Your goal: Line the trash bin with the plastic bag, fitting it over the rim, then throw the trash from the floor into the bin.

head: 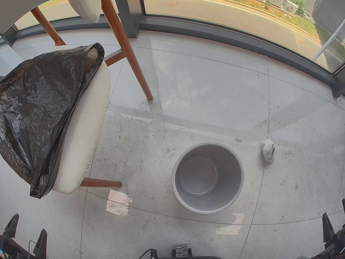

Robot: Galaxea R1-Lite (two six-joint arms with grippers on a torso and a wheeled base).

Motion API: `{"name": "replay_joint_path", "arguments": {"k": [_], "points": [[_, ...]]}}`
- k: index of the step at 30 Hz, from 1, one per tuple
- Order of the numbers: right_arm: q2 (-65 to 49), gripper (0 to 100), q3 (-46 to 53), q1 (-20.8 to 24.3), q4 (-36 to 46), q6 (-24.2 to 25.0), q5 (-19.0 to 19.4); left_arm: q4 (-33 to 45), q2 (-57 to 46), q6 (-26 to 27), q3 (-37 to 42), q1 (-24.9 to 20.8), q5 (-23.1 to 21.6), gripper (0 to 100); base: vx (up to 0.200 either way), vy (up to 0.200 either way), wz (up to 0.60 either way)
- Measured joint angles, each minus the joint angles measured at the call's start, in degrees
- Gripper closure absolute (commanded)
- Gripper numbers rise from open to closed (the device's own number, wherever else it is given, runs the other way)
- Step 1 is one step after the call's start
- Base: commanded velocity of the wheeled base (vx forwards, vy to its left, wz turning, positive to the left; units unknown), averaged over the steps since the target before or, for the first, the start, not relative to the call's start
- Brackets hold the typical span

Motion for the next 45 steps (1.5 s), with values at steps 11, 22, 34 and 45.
{"name": "replay_joint_path", "arguments": {"k": [11,22,34,45], "points": [[0.0,0,0.02,0.02,0.0,0.0,-0.02,0.05,0.0,0.04,0.0,-0.02,-0.02,0,0.0,0.0,0.0],[0.0,0,0.0,0.02,0.0,0.09,0.0,0.05,0.0,0.06,0.0,-0.09,-0.05,0,0.0,0.127,0.0],[0.0,0,0.0,0.02,0.0,0.09,0.0,0.07,-0.05,0.06,0.0,-0.09,-0.06,0,0.0,0.183,0.0],[0.0,0,0.0,0.0,0.0,0.06,0.0,0.05,-0.07,0.06,0.0,-0.06,-0.02,0,0.0,0.0,0.0]]}}
